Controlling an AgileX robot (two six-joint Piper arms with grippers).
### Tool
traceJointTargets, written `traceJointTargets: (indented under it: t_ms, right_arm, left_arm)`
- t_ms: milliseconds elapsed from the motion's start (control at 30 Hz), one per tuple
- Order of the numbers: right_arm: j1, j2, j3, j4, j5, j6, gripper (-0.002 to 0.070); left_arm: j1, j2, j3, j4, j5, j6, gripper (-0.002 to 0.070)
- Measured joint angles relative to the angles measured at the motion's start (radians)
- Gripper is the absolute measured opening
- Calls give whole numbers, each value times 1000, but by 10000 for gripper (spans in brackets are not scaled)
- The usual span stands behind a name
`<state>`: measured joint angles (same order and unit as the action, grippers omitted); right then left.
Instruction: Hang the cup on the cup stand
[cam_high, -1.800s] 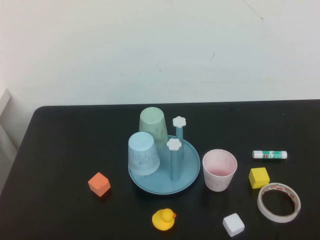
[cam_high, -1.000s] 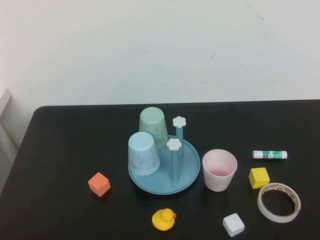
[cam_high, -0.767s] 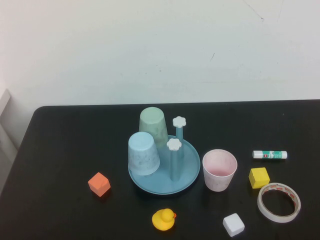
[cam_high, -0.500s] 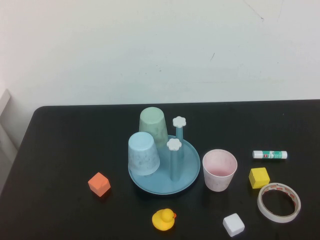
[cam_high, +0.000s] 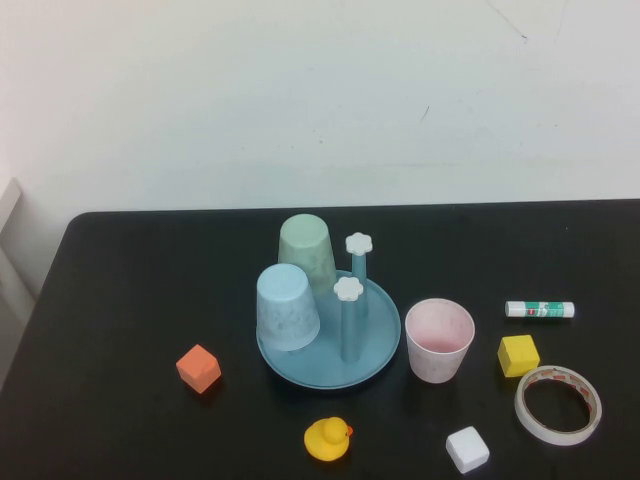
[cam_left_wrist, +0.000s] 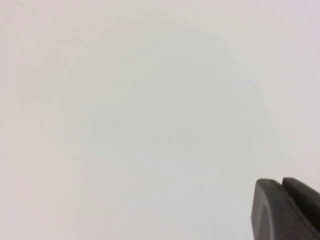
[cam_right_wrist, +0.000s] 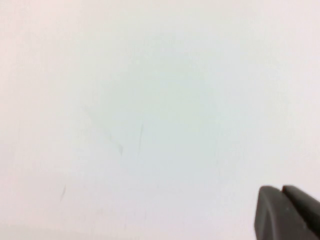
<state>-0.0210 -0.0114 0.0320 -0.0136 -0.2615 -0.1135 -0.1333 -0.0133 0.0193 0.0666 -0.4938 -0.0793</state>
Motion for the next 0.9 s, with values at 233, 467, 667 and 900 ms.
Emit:
traceJointTargets:
  t_ms: [233,467,667,900]
  right_arm:
    - [0,0,0,0,-87,4,-2]
    - [0,6,-167,-24,158,14,-2]
    - [0,220,-488,-67,644,11,-2]
    - [0,582,-641,74,919,-236,-2]
  left_arm:
    - [0,0,0,28,-107,-29,-1]
    - [0,-2,-158,33,296,-38,-1]
    - [0,114,-483,33,916,-46,-1]
    - [0,273,-510,-73,1073,-52,-1]
